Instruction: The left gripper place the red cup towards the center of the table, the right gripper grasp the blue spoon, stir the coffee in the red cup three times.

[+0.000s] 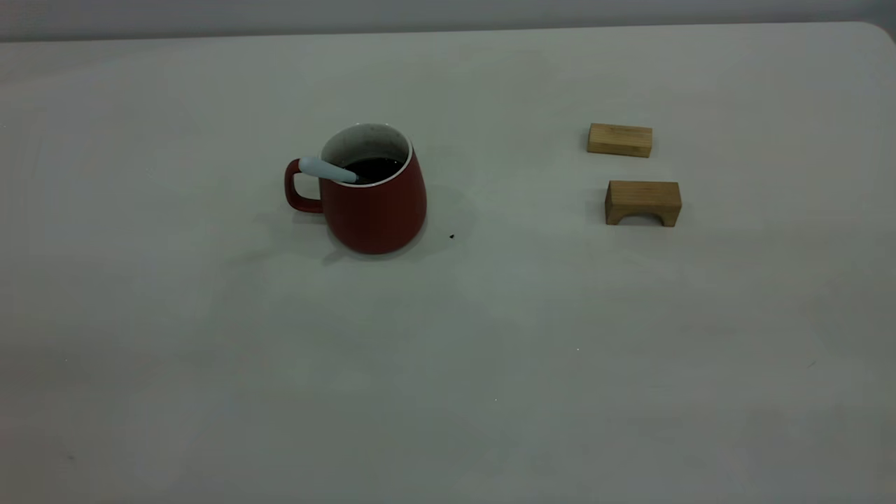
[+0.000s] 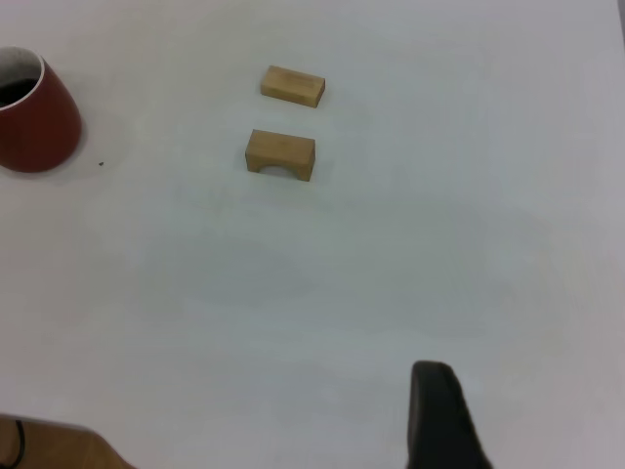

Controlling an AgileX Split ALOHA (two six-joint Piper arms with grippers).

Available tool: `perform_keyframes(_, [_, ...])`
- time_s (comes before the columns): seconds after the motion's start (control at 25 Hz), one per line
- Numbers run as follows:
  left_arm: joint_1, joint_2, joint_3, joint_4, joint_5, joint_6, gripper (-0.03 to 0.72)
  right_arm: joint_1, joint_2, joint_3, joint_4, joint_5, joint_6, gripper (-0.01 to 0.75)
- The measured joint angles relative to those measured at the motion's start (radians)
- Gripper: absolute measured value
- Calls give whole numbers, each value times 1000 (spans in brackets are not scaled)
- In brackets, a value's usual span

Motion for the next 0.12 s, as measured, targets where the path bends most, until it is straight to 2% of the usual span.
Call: perform_keyframes(0.12, [0,0,0,0,0,0,245,0,0,0,0,0,0,489])
